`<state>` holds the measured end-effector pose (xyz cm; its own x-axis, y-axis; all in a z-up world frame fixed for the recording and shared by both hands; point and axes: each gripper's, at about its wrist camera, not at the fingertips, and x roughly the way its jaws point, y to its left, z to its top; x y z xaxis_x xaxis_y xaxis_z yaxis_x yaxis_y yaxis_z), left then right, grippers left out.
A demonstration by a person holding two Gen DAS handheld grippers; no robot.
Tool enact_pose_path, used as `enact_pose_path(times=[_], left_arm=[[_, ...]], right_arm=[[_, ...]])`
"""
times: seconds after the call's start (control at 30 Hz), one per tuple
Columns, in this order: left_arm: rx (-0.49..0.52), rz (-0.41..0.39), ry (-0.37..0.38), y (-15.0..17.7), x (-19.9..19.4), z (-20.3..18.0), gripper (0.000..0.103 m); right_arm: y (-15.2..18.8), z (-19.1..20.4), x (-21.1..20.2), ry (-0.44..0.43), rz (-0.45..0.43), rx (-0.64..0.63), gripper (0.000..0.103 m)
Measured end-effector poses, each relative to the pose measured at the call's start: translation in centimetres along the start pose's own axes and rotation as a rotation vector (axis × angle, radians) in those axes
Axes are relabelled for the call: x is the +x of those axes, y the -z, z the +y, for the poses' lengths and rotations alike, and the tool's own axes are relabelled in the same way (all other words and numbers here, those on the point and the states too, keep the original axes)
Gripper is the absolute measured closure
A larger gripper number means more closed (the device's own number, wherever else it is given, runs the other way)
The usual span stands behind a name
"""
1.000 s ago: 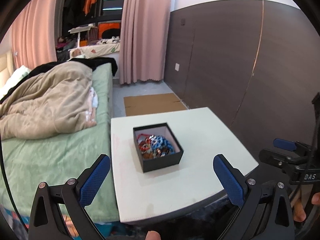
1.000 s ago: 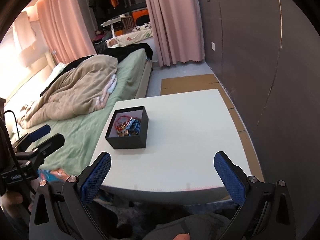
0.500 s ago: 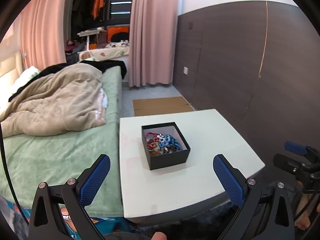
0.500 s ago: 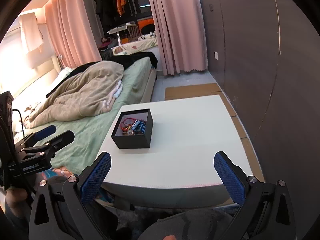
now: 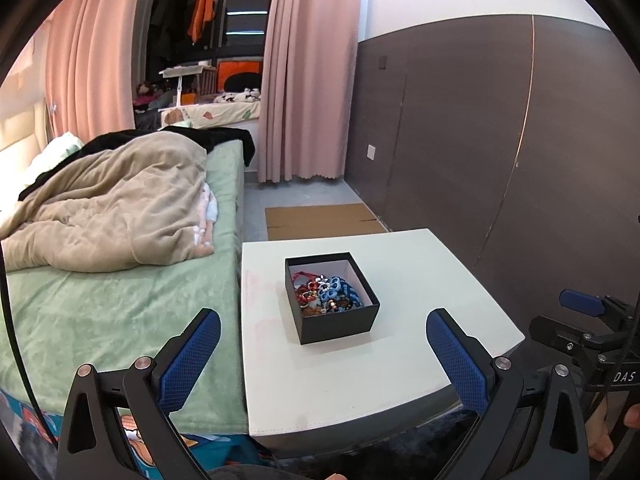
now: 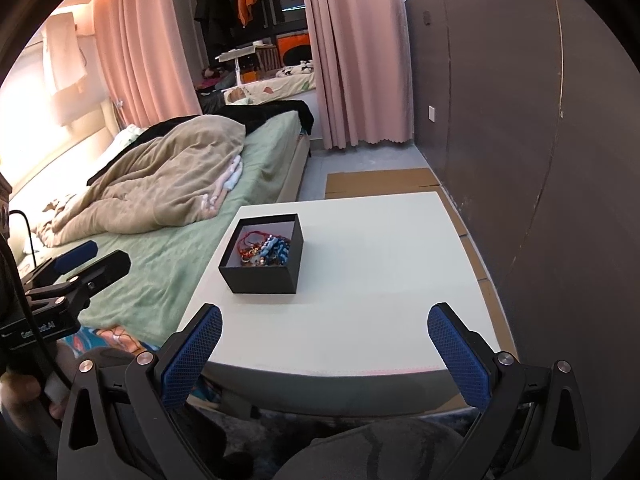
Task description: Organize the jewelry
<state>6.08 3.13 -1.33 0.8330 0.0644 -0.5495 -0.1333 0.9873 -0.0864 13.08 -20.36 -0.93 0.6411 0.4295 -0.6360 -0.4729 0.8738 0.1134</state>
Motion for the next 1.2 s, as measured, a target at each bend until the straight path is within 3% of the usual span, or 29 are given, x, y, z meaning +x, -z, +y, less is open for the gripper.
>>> enact_pose_path(times=[1.2], left_arm=[[-0.001, -0.014, 0.005, 0.18, -0.30, -0.59, 0.001]], right_arm=[[0.27, -0.61, 0.00, 0.019, -0.001, 0.048, 0.000]])
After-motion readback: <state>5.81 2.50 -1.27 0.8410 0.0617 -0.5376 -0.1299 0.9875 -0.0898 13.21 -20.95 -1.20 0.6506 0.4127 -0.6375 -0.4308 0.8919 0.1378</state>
